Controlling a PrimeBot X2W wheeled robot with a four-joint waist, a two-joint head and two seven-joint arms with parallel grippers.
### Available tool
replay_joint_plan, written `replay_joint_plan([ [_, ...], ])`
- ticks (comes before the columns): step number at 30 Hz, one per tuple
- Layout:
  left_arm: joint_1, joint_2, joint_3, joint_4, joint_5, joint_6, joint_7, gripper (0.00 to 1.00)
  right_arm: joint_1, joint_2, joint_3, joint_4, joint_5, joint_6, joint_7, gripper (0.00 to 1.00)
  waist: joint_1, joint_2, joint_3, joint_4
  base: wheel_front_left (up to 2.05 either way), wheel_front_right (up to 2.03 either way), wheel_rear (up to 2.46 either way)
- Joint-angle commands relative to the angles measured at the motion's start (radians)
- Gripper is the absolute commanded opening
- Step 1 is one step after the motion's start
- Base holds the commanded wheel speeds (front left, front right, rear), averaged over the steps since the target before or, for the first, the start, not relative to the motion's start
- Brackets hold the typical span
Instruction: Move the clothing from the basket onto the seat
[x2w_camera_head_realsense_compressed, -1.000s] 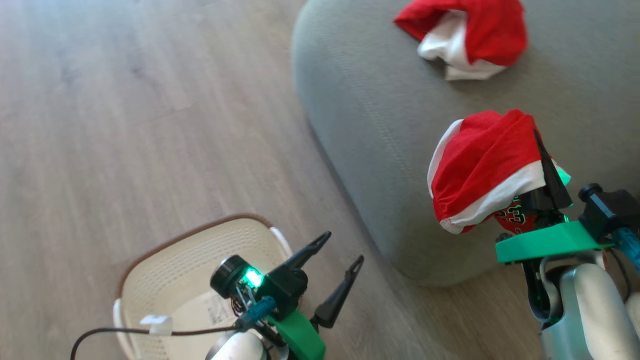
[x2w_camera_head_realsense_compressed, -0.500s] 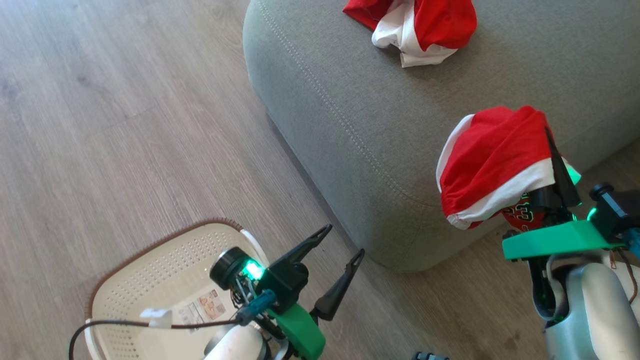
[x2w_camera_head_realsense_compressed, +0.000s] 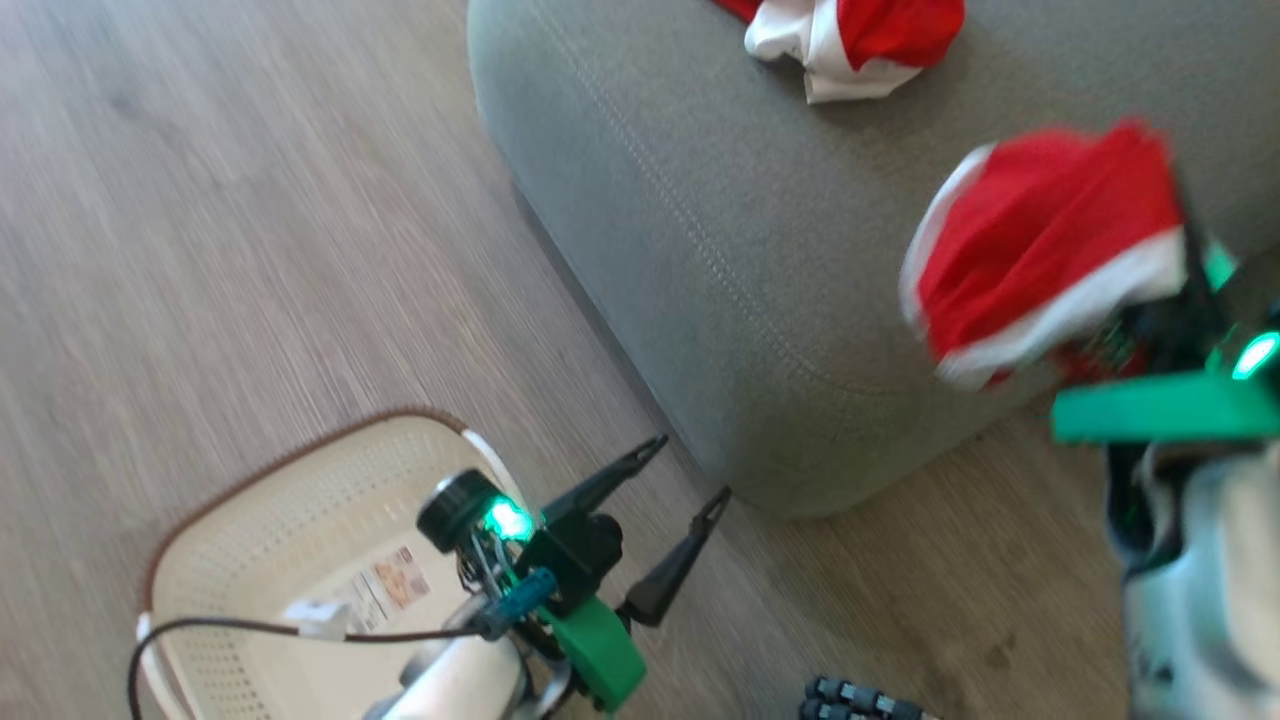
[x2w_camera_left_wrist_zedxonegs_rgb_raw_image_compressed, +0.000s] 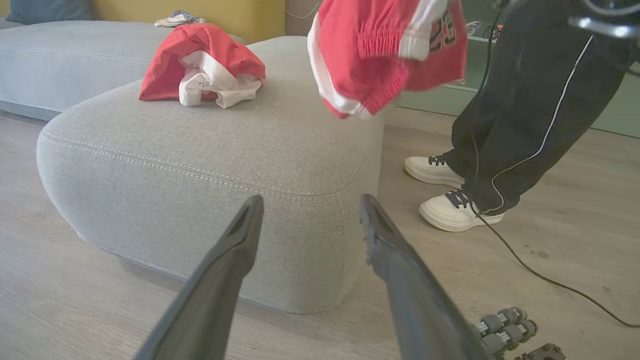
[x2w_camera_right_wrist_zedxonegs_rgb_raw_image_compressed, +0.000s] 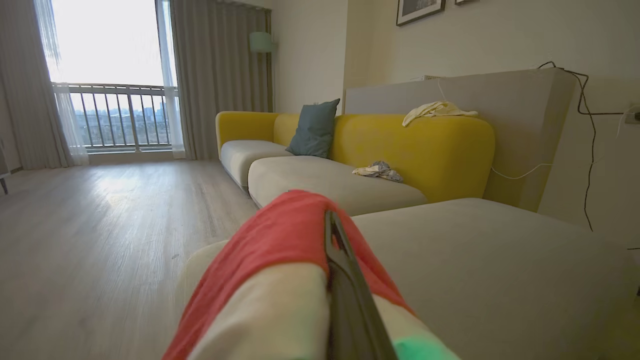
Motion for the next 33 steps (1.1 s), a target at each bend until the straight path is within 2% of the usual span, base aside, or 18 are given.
replay_joint_plan([
  [1,-0.048,0.011,0.024,-0.038,0.011,-0.001,-0.005,1.0,-0.085,-0.015,0.01,-0.047,-0.005,0.0,-0.002,0.0,0.0,0.0,0.038,-0.004,0.0,0.0,0.0],
  [6,-0.084,0.044,0.018,-0.053,0.025,-0.001,-0.005,1.0,-0.235,-0.075,-0.032,-0.043,0.006,0.0,-0.002,0.0,0.0,0.0,0.141,0.002,0.0,0.0,0.0],
  [11,-0.127,0.1,-0.015,-0.057,0.055,-0.001,-0.005,1.0,-0.397,-0.146,-0.083,-0.001,0.015,0.0,-0.002,0.0,0.0,0.0,0.253,0.023,0.0,0.0,0.0],
  [18,-0.165,0.132,-0.066,-0.077,0.062,-0.001,-0.005,1.0,-0.603,-0.232,-0.176,0.147,-0.007,0.0,-0.002,0.0,0.0,0.0,0.362,0.082,0.0,0.0,0.0],
  [21,-0.18,0.138,-0.078,-0.082,0.07,-0.001,-0.005,1.0,-0.676,-0.222,-0.24,0.213,0.059,0.0,-0.002,0.0,0.0,0.0,0.394,0.112,0.0,0.0,0.0],
  [23,-0.19,0.141,-0.089,-0.087,0.083,-0.001,-0.005,1.0,-0.719,-0.248,-0.268,0.264,0.083,0.0,-0.002,0.0,0.0,0.0,0.416,0.131,0.0,0.0,0.0],
  [27,-0.205,0.134,-0.105,-0.1,0.088,-0.001,-0.005,1.0,-0.778,-0.315,-0.299,0.355,0.01,0.0,-0.002,0.0,0.0,0.0,0.453,0.174,0.0,0.0,0.0],
  [33,-0.238,0.126,-0.104,-0.12,0.093,0.008,-0.005,1.0,-0.892,-0.357,-0.362,0.514,-0.141,0.0,-0.002,0.0,0.0,0.0,0.513,0.25,0.0,0.0,0.0],
])
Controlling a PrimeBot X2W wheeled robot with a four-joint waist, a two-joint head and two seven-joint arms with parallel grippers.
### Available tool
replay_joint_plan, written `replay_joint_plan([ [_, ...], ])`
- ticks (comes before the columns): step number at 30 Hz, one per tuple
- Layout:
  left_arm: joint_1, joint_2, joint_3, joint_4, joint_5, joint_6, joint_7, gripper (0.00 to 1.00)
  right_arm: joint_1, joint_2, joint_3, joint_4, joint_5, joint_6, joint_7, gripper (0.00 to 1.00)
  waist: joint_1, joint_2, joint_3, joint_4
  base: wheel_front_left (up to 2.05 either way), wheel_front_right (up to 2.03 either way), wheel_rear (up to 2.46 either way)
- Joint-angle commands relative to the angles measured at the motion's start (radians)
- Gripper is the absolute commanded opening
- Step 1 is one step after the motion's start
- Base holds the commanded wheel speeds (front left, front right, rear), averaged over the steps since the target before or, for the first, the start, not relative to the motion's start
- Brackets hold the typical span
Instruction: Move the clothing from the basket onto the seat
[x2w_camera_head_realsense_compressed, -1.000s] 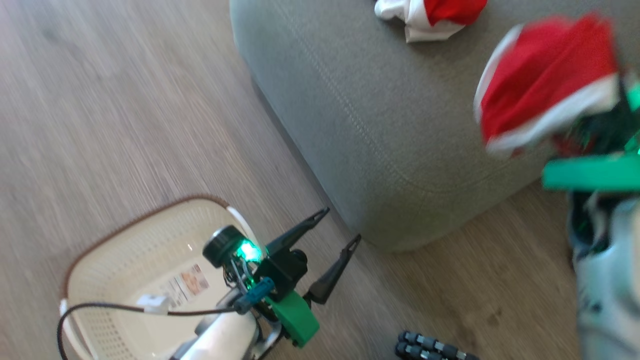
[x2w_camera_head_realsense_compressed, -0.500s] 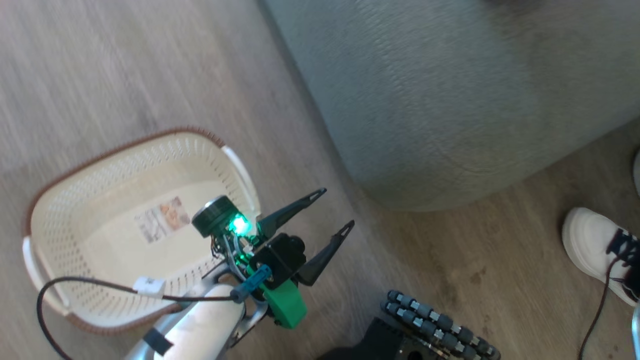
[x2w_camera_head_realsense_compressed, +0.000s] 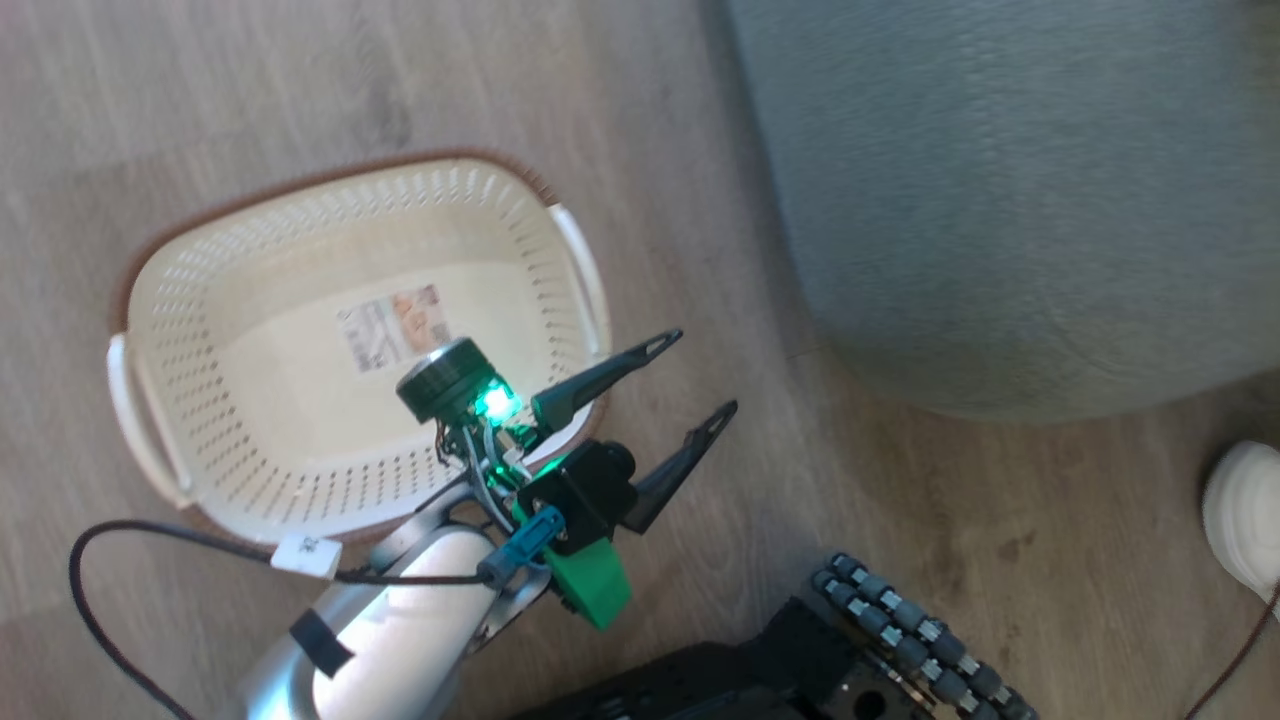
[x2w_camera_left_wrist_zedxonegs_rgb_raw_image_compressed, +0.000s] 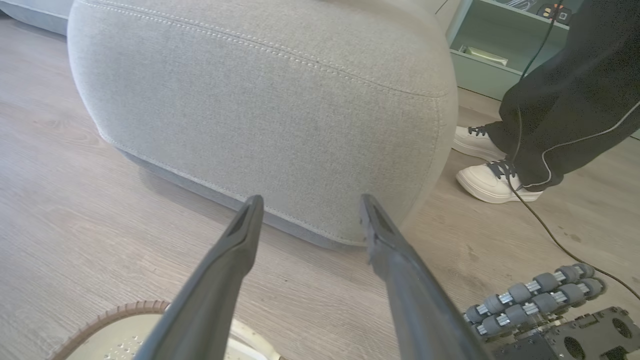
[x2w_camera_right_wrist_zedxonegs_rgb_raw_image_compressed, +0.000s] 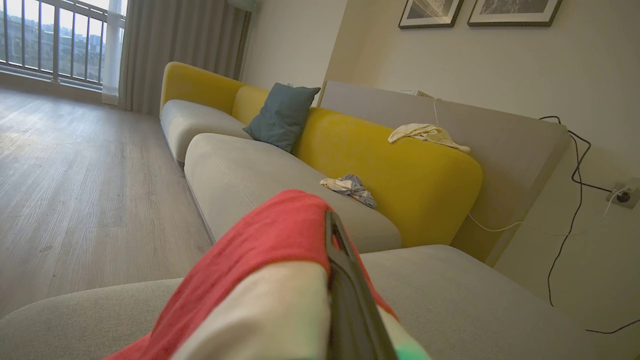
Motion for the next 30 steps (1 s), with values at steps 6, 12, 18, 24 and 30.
replay_joint_plan([
  [6,-0.019,-0.015,0.015,-0.048,0.009,0.016,-0.005,1.0,-0.105,-0.02,-0.02,0.036,-0.072,0.0,-0.002,0.0,-0.0001,0.0001,0.077,0.078,0.0,0.0,0.0],
  [12,-0.028,-0.019,0.008,-0.044,0.008,0.019,-0.005,1.0,-0.132,-0.045,-0.006,0.208,-0.154,0.0,-0.002,0.0,-0.0001,0.0001,0.1,0.111,0.0,0.0,0.0],
  [18,-0.027,-0.01,0.017,-0.043,0.004,0.031,-0.005,1.0,-0.165,-0.038,0.0,0.376,-0.171,0.0,-0.002,0.0,-0.0001,0.0001,0.115,0.118,0.0,0.0,0.0],
  [24,-0.031,-0.012,0.016,-0.038,0.001,0.035,-0.005,1.0,-0.201,-0.061,-0.009,0.508,-0.187,0.0,-0.002,0.0,-0.0001,0.0001,0.115,0.116,0.0,0.0,0.0],
  [30,-0.029,-0.004,0.022,-0.031,-0.003,0.039,-0.005,1.0,-0.206,-0.057,-0.027,0.537,-0.212,0.0,-0.002,1.0,-0.0001,0.0001,0.097,0.093,0.0,0.0,0.0],
])
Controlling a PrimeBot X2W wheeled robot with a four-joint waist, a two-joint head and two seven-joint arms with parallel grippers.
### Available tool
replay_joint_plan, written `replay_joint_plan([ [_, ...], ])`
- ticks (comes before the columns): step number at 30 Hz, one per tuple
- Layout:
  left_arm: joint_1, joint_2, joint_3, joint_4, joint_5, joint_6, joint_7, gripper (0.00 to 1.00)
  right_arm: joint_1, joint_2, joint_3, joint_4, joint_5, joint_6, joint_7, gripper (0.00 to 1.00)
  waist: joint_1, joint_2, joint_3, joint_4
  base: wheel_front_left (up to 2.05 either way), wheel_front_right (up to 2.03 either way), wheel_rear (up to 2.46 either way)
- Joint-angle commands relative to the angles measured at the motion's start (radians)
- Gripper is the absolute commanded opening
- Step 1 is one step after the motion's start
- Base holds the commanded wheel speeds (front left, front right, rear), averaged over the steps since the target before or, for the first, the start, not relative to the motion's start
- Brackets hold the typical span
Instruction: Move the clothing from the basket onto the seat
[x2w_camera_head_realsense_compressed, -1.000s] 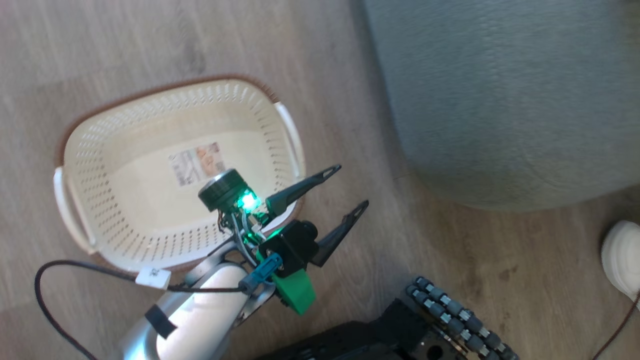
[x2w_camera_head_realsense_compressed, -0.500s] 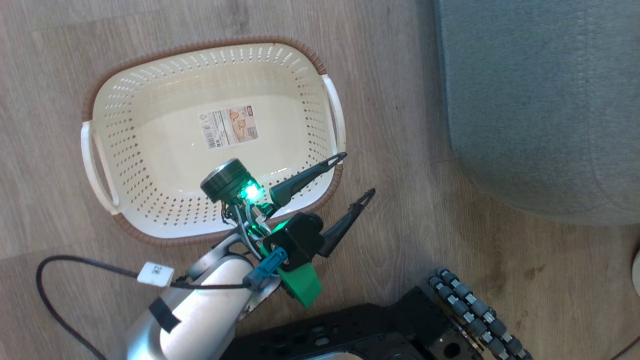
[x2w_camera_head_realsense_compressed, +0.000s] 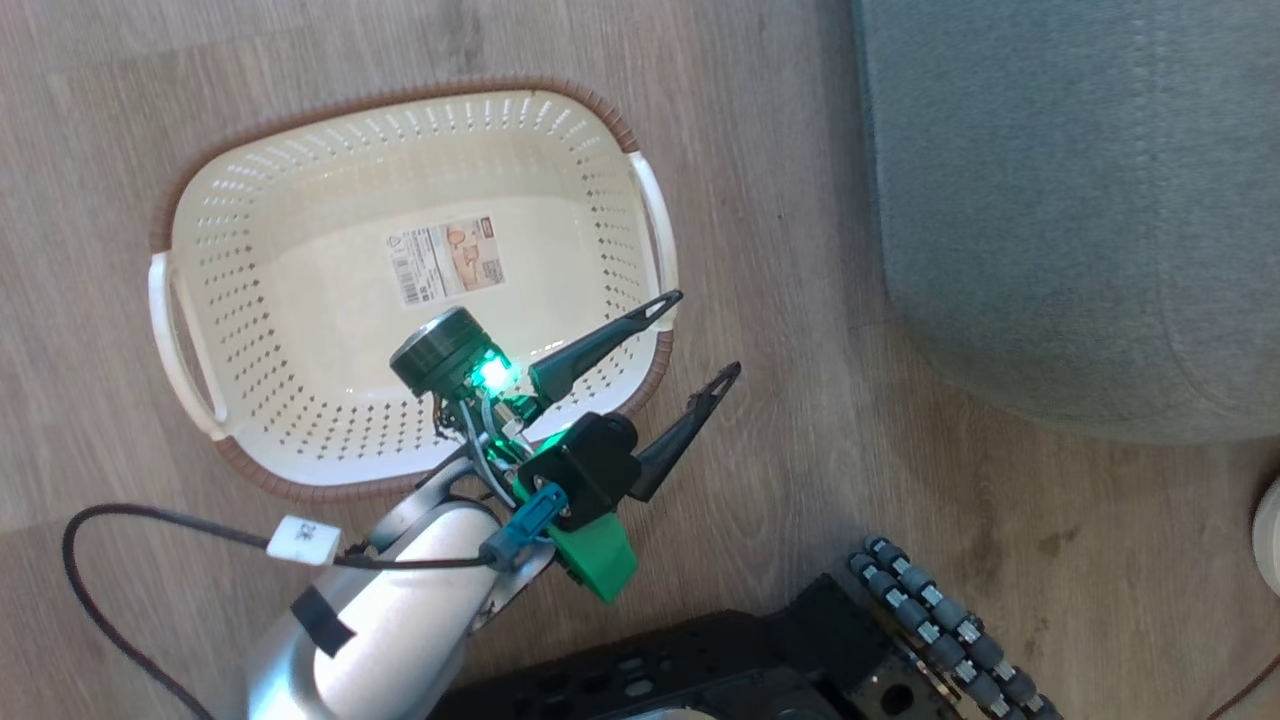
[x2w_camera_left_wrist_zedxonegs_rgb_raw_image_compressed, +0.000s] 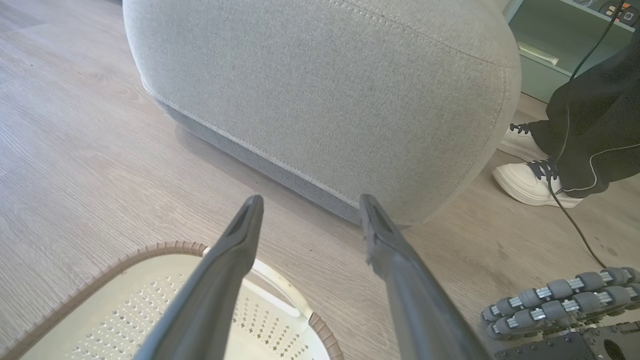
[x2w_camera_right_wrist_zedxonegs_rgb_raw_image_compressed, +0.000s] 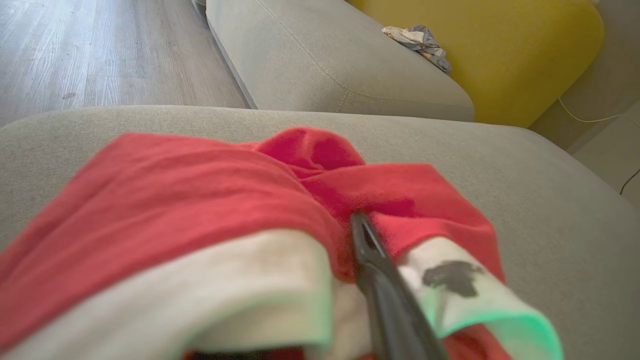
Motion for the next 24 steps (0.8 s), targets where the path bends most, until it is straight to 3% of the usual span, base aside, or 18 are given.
replay_joint_plan([
  [1,0.009,0.004,0.021,-0.024,-0.006,0.004,-0.005,1.0,0.016,-0.021,-0.006,0.001,-0.016,0.0,0.002,1.0,-0.0001,0.0001,-0.015,-0.008,0.0,0.0,0.0],
  [6,0.013,-0.01,0.022,-0.021,-0.015,0.004,-0.005,1.0,0.024,-0.027,0.033,0.075,-0.052,0.0,0.017,1.0,-0.0001,0.0001,-0.06,-0.018,0.0,0.0,0.0],
  [14,0.034,-0.035,0.026,-0.009,-0.031,0.0,-0.005,1.0,0.043,-0.019,0.13,0.127,-0.047,0.0,0.156,1.0,-0.0001,0.0001,-0.152,-0.042,0.0,0.0,0.0],
  [24,0.09,-0.061,0.071,-0.006,-0.046,0.012,-0.005,1.0,0.1,-0.007,0.302,0.134,0.068,0.0,0.365,1.0,-0.0001,0.0001,-0.266,-0.068,0.0,0.0,0.0],
])
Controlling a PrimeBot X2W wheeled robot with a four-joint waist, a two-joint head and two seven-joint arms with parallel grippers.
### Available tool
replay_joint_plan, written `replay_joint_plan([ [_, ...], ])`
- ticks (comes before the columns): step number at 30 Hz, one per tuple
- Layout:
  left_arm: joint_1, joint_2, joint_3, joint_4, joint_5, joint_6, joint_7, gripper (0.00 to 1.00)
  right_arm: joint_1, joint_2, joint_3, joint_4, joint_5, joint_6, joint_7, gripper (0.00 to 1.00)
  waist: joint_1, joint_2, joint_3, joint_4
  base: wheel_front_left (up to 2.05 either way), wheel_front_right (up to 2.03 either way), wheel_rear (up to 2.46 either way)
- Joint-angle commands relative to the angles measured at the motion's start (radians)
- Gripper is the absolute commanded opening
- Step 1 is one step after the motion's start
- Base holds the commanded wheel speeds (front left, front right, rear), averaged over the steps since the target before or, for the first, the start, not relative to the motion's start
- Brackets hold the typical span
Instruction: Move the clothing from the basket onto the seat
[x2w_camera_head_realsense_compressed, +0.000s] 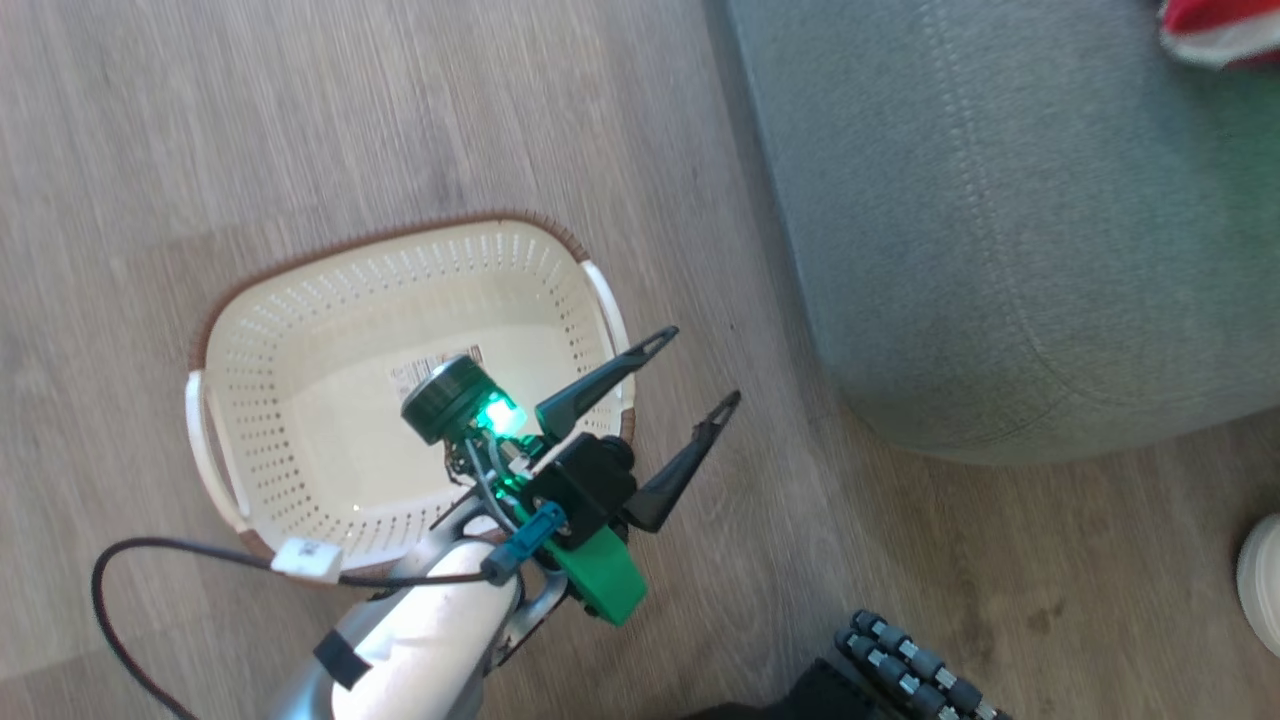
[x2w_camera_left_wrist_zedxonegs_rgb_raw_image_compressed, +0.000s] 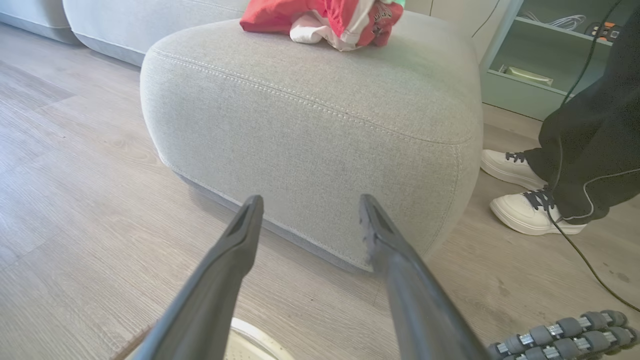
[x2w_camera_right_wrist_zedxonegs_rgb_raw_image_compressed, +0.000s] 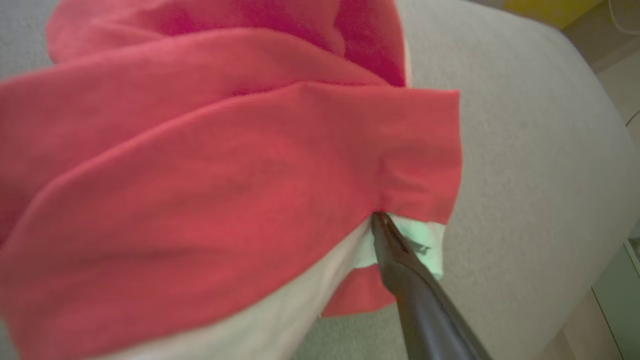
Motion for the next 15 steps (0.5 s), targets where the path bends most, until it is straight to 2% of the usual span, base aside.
replay_joint_plan([
  [1,0.014,-0.01,0.033,-0.032,-0.011,0.003,-0.005,1.0,0.027,-0.024,0.03,-0.016,0.028,0.0,0.056,1.0,0.0001,0.0,-0.028,-0.006,0.0,0.0,0.0],
  [9,0.038,-0.032,0.057,-0.036,-0.01,-0.002,-0.005,1.0,0.045,-0.043,0.139,-0.016,0.155,0.0,0.229,1.0,0.0001,0.0,-0.094,-0.003,0.0,0.0,0.0],
  [15,0.058,-0.051,0.072,-0.035,-0.009,-0.008,-0.005,1.0,0.051,-0.091,0.227,-0.048,0.243,0.0,0.219,1.0,0.0001,0.0,-0.14,0.0,0.0,0.0,0.0],
])
